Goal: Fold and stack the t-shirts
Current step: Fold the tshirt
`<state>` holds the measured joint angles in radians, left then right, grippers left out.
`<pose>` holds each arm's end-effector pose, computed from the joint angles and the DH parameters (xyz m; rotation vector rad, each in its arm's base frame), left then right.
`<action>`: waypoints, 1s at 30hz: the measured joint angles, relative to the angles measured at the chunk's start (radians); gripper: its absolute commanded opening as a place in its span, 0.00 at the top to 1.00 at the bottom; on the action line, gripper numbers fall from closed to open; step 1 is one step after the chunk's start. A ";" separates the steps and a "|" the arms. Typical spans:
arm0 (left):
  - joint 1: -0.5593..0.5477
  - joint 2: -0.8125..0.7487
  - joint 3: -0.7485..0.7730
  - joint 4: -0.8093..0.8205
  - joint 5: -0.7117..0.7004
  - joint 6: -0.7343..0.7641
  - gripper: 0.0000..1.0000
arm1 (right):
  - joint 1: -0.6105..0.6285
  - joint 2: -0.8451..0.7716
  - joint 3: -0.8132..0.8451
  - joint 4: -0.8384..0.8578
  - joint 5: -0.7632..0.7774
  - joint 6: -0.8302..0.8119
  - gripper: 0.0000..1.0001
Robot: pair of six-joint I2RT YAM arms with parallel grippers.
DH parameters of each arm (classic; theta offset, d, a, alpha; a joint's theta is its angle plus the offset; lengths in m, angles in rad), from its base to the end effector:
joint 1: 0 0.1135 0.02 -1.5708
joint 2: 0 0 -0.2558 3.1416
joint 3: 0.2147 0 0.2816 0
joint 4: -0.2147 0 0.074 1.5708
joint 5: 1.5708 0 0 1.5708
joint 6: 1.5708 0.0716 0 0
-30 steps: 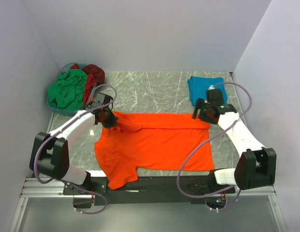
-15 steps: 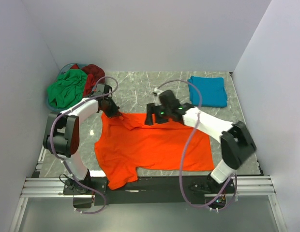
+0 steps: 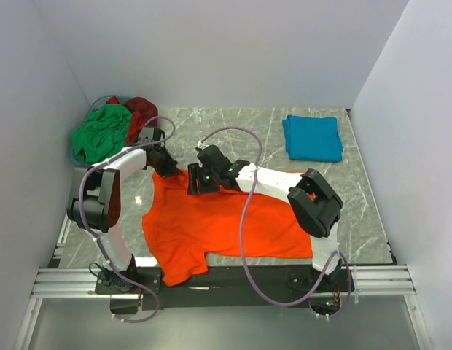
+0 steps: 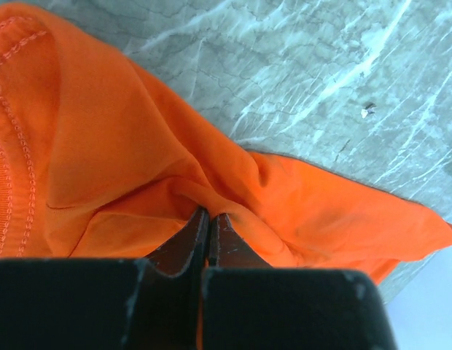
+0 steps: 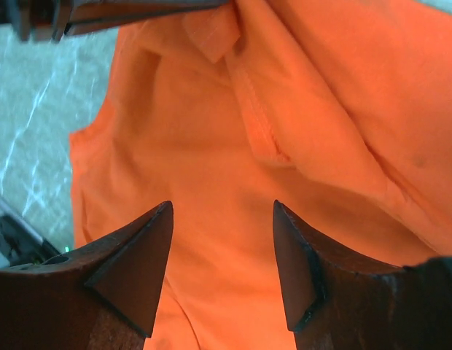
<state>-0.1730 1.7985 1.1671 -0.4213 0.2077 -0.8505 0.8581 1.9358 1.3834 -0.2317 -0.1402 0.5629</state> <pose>0.3980 -0.0845 0.1236 -0.8352 2.5971 -0.6017 0.3060 0.3694 0.1568 -0.4417 2.4736 0.8135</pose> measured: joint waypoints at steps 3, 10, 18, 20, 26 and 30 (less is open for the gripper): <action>0.004 0.000 -0.001 0.008 0.007 0.000 1.00 | 0.009 0.030 0.024 -0.001 0.035 0.029 0.37; 0.006 0.000 -0.019 0.029 0.009 0.000 1.00 | 0.015 0.078 0.038 -0.020 0.106 0.077 0.38; 0.006 0.000 -0.034 0.045 0.010 0.000 1.00 | 0.015 0.141 0.106 -0.039 0.150 0.093 0.43; 0.006 0.000 -0.036 0.043 0.009 0.000 1.00 | 0.016 0.149 0.110 -0.040 0.156 0.098 0.45; 0.006 0.000 -0.039 0.045 0.009 -0.001 1.00 | 0.024 0.176 0.140 -0.069 0.182 0.113 0.46; 0.006 0.000 -0.047 0.053 0.008 -0.003 1.00 | 0.037 0.209 0.175 -0.097 0.214 0.113 0.53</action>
<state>-0.1665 1.7988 1.1198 -0.3683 0.2153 -0.8532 0.8951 2.1448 1.5581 -0.3290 0.0738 0.6762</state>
